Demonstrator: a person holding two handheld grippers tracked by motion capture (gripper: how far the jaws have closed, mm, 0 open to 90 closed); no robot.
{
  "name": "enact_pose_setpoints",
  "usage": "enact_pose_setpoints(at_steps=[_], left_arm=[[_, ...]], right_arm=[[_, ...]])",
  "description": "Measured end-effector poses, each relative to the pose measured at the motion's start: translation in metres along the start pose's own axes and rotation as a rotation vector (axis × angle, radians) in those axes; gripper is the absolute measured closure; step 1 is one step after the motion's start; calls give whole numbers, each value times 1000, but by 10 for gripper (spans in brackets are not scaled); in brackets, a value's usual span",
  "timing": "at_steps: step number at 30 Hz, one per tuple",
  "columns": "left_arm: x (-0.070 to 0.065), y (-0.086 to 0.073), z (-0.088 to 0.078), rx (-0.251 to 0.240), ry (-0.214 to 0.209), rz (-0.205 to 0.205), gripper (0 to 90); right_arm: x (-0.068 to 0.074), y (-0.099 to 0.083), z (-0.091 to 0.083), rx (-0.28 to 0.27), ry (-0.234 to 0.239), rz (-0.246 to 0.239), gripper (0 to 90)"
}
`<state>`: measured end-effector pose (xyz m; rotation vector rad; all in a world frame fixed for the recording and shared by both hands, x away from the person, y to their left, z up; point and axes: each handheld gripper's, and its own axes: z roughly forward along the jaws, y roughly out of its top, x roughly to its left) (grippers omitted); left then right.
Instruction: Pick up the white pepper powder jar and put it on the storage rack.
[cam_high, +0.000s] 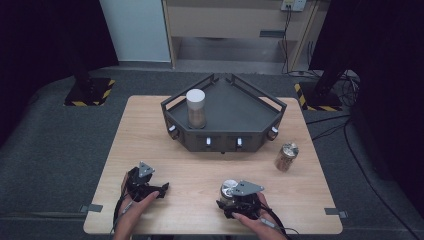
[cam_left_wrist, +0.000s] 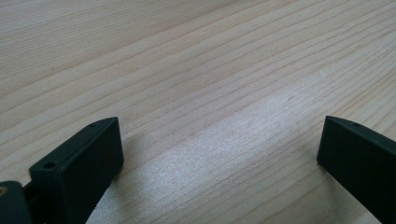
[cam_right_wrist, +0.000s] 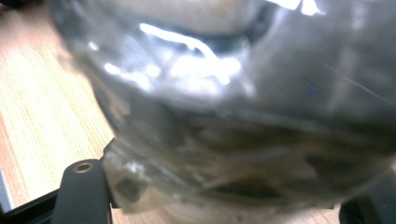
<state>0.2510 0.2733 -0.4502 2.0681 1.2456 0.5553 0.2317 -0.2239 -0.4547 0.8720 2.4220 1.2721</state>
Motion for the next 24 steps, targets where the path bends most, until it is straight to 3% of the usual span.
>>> enact_pose_setpoints(at_steps=[24], left_arm=[[0, 0, 0, 0, 0, 0, 0]], right_arm=[[-18, 31, -37, -28, -57, -16, 308]])
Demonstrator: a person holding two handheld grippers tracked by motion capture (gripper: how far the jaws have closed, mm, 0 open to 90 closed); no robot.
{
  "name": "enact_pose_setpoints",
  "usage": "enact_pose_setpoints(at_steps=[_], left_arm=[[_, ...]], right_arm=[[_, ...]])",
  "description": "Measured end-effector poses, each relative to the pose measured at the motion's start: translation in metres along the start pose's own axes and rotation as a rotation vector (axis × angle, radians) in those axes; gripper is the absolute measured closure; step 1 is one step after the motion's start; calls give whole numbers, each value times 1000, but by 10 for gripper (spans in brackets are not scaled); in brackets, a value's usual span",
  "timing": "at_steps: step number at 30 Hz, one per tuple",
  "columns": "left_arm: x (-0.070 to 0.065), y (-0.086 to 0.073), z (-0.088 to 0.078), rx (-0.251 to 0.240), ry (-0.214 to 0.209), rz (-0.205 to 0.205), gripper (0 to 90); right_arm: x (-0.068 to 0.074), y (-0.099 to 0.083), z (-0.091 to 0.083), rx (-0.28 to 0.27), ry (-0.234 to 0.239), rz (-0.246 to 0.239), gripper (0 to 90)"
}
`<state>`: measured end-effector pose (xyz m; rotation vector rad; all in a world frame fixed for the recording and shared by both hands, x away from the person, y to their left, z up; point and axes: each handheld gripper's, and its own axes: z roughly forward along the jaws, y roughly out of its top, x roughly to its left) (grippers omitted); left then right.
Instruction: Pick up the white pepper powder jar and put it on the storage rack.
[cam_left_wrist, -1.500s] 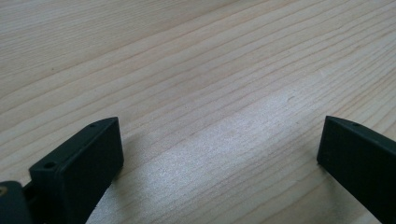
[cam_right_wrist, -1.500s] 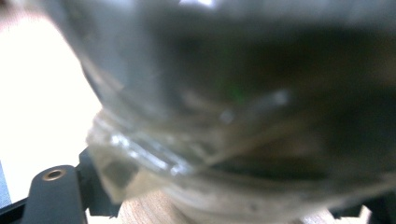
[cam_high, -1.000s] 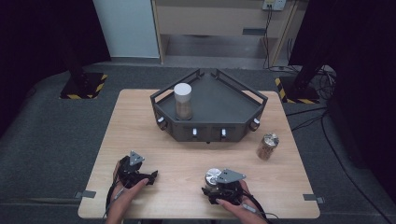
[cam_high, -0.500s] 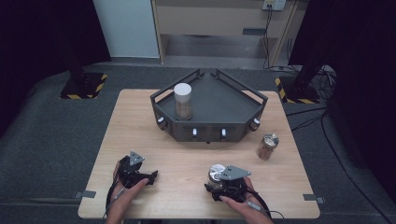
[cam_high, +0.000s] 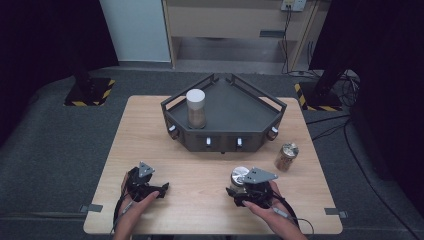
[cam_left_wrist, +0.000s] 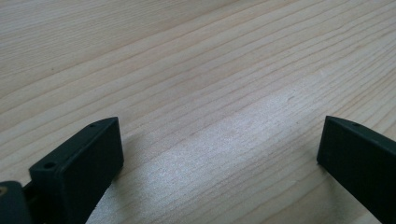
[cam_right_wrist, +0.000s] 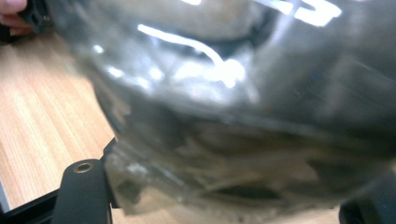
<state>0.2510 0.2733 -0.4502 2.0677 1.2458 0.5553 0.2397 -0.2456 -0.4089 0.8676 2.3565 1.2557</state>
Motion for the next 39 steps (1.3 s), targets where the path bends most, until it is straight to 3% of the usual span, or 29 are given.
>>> enact_pose_setpoints(at_steps=[17, 39], left_arm=[[0, 0, 0, 0, 0, 0, 0], [0, 0, 0, 0, 0, 0, 0]], right_arm=[[-25, 36, -16, -21, -40, 14, 308], [-41, 64, -15, -23, -47, 1, 308]])
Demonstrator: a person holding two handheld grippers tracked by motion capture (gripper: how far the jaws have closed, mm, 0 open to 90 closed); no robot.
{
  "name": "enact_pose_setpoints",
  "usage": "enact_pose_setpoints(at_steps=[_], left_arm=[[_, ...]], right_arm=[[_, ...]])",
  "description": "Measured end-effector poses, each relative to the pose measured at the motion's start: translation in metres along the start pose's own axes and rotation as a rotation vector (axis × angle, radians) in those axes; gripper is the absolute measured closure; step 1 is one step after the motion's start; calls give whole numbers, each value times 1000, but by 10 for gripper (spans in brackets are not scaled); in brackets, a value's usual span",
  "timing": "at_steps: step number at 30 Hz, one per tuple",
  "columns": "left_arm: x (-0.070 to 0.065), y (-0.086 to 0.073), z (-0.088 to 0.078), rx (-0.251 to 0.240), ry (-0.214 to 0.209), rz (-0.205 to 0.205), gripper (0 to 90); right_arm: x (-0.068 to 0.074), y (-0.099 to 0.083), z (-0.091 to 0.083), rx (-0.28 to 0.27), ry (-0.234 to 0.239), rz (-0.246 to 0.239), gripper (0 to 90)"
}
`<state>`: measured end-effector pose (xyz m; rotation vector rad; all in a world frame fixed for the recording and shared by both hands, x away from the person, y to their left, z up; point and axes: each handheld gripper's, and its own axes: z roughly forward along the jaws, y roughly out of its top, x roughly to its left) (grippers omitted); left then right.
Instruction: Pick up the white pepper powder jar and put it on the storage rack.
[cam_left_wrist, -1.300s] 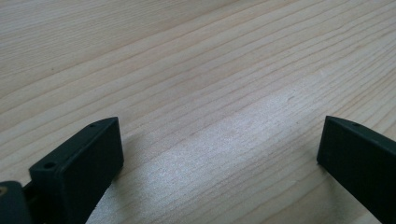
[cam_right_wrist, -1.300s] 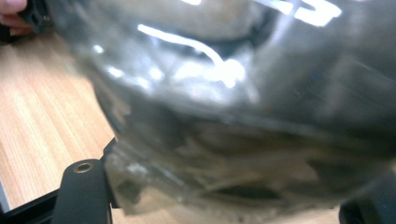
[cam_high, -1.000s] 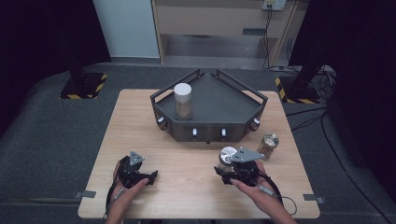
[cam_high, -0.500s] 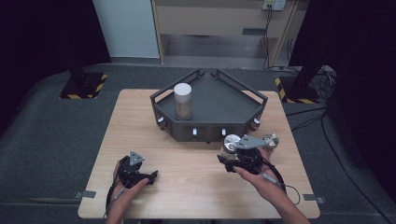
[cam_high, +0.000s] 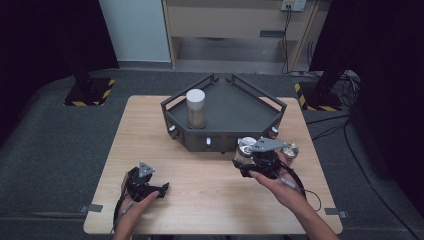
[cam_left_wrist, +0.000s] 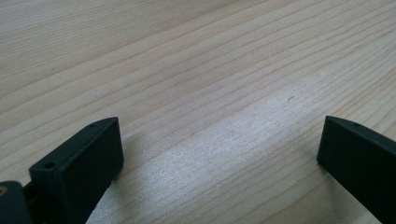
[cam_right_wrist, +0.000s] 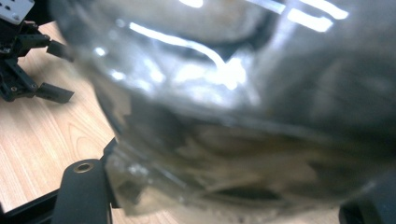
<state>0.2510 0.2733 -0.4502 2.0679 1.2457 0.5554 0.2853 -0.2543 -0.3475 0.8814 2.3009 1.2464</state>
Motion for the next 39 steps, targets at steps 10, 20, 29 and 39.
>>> enact_pose_setpoints(at_steps=[10, 20, 29, 39], left_arm=[[0, 0, 0, 0, 0, 0, 0], [0, 0, 0, 0, 0, 0, 0], [0, 0, 0, 0, 0, 0, 0], [0, 0, 0, 0, 0, 0, 0]], right_arm=[[-16, 16, -1, -19, -29, 6, 308], [-22, 32, 3, -22, -34, 5, 308], [-30, 53, 11, -15, -43, 11, 308], [-33, 69, 18, -11, -54, 10, 308]])
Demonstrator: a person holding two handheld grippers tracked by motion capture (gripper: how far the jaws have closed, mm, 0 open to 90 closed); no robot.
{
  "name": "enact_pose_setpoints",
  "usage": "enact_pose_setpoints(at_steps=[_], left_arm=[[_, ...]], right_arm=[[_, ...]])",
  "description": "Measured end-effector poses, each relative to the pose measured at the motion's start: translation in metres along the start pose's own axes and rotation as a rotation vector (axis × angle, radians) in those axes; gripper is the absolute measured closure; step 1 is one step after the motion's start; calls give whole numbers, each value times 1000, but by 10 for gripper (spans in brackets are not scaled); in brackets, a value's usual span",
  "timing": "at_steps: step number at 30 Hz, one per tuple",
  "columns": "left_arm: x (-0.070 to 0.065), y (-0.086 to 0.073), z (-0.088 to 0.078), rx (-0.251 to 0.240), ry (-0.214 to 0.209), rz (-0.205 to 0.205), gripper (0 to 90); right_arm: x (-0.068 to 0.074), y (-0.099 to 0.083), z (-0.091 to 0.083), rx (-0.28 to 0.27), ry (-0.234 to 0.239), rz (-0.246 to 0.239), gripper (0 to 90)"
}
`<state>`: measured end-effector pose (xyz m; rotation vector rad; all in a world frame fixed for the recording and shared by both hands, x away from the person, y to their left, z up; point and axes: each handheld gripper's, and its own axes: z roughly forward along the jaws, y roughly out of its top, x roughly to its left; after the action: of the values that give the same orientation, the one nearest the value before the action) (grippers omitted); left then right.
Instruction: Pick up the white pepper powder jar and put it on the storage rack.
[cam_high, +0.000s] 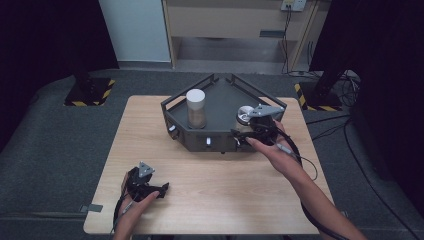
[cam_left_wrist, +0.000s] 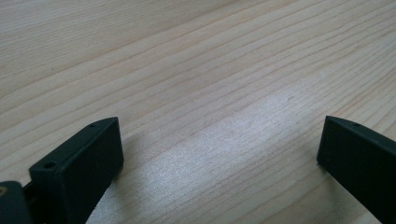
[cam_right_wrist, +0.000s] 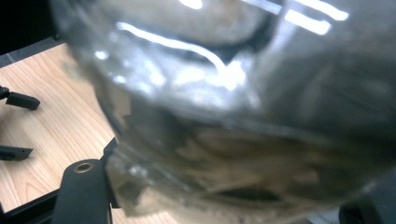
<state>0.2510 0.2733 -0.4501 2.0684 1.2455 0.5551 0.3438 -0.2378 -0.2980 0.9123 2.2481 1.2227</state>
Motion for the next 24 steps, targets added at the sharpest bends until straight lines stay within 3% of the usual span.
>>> enact_pose_setpoints(at_steps=[24], left_arm=[[0, 0, 0, 0, 0, 1, 0]], right_arm=[[-1, 21, 19, 7, -18, 13, 308]])
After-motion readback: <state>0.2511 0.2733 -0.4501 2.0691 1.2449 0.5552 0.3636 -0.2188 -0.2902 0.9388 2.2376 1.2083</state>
